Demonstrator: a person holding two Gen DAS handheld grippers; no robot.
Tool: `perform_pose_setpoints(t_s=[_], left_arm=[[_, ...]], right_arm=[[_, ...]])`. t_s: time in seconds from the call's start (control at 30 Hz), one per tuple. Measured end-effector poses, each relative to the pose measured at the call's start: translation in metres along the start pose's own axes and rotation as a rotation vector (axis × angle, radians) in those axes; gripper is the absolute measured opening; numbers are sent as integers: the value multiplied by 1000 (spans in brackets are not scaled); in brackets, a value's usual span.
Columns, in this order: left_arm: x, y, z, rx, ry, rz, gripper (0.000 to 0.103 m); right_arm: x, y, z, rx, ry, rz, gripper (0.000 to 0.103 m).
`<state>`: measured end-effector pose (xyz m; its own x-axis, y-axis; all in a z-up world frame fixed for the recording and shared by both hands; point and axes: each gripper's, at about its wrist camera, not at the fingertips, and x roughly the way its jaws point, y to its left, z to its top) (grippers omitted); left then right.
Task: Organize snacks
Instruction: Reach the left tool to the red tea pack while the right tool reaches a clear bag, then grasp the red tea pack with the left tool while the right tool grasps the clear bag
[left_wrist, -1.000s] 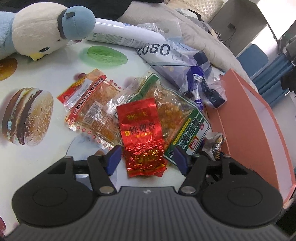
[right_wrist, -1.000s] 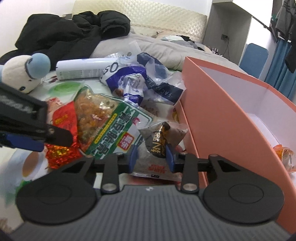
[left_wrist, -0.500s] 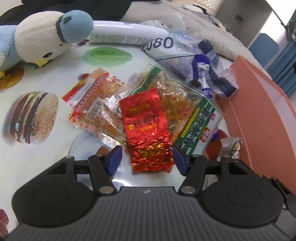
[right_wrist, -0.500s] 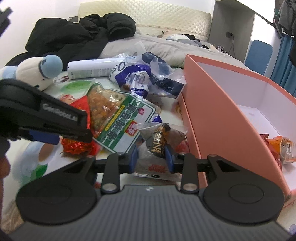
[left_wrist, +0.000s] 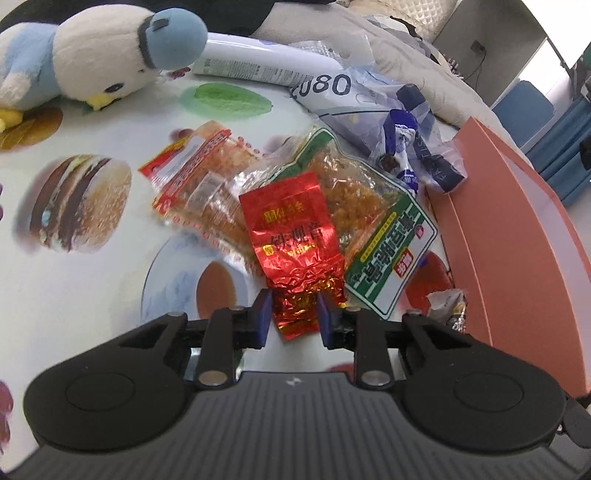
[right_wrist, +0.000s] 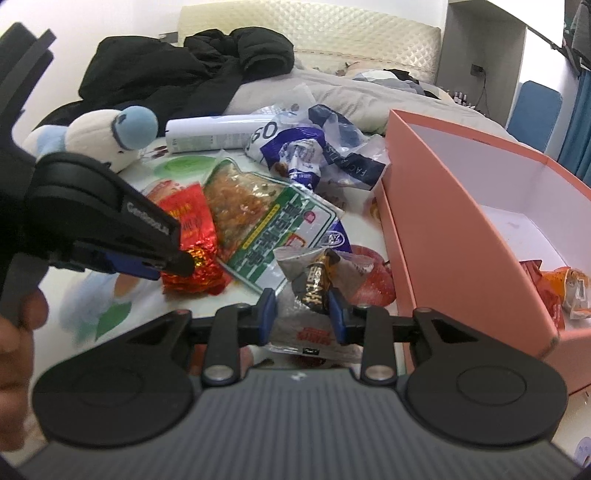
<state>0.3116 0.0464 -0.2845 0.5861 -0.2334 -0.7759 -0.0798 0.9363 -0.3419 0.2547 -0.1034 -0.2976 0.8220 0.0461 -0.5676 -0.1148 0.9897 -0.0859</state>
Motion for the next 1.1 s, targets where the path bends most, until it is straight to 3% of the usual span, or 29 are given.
perform_pose_setpoints(t_s=[0.07, 0.13, 0.17, 0.5, 0.67, 0.7, 0.77, 0.8, 0.83, 1.1], left_arm=[[-5, 3, -5, -9, 3, 1, 29], [-12, 6, -8, -23, 5, -11, 10], [-15, 7, -9, -27, 8, -15, 9], [-35, 12, -39, 7, 45, -8, 7], [-36, 9, -38, -13, 15, -16, 10], [-36, 8, -35, -23, 9, -24, 18], [-34, 7, -29, -60, 3, -44, 48], [-33, 7, -25, -87, -6, -50, 70], [-32, 6, -22, -102, -22, -56, 79], [-10, -6, -7, -116, 6, -15, 80]], right_arm=[[-6, 0, -3, -7, 2, 10, 34], [-11, 1, -6, -15, 6, 17, 34], [-14, 1, -8, -16, 9, 23, 34], [-41, 0, -21, -61, 41, 84, 34], [-45, -1, -26, -63, 42, 90, 36], [-45, -1, -26, -61, 45, 90, 38], [-45, -2, -26, -61, 41, 85, 53], [-45, -4, -26, -61, 33, 79, 66], [-46, -6, -26, -56, 23, 73, 70], [-34, -16, -28, -46, 54, 110, 70]])
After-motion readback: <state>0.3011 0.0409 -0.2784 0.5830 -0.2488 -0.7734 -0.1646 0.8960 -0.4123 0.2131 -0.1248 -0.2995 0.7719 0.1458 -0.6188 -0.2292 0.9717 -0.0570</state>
